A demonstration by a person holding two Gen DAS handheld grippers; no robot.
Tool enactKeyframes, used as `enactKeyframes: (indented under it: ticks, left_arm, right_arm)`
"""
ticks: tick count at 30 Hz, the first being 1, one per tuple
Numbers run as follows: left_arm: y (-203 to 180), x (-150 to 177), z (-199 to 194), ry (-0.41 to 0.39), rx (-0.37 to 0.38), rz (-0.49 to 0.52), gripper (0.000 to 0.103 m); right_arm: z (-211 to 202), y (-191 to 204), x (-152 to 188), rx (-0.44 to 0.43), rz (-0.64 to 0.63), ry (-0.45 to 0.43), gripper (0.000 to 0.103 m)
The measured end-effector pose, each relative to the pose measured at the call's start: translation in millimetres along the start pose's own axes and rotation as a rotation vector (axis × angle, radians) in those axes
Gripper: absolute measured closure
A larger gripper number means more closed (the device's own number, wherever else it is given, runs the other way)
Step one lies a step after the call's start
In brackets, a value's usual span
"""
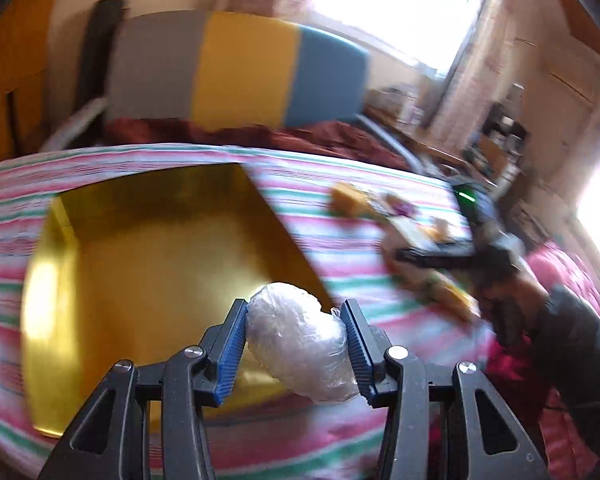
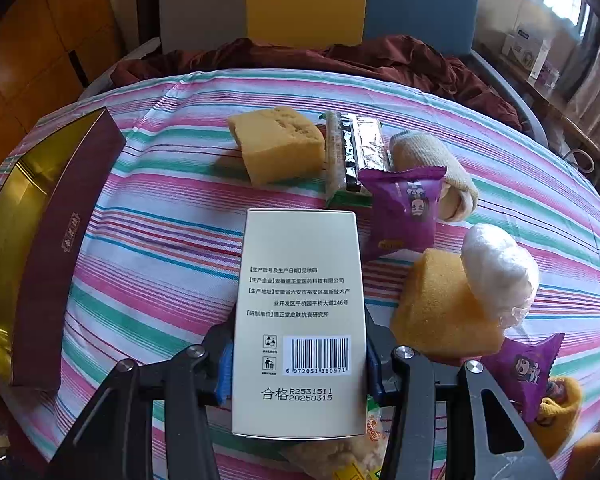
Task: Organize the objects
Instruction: 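Lower the clear bag into the gold tray and open left tool while right tool holds the box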
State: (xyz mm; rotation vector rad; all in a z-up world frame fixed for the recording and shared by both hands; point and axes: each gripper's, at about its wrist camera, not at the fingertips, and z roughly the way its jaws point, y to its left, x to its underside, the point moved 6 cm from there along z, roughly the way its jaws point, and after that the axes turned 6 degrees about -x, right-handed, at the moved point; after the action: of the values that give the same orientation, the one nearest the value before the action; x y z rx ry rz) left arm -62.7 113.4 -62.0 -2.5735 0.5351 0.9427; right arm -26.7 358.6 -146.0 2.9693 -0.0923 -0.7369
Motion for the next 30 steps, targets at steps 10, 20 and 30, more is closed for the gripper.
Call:
enactKeyframes:
  ticks: [10,20,30]
  left_arm:
    - [119,-50,53,0.065,-0.249,-0.066,0.055]
    - [175,-75,117,0.129,-0.418,-0.011,0.049]
    - [179,-77,91,0.066,-0.41,-0.079,0.032]
  right_arm:
    - [2,2,2,0.013,-0.006,0.013,0.053]
    - [7,2,5,0.026,-0.02,0.037,0.053]
    - [10,3,5,0.039,-0.034,0.037,0.053]
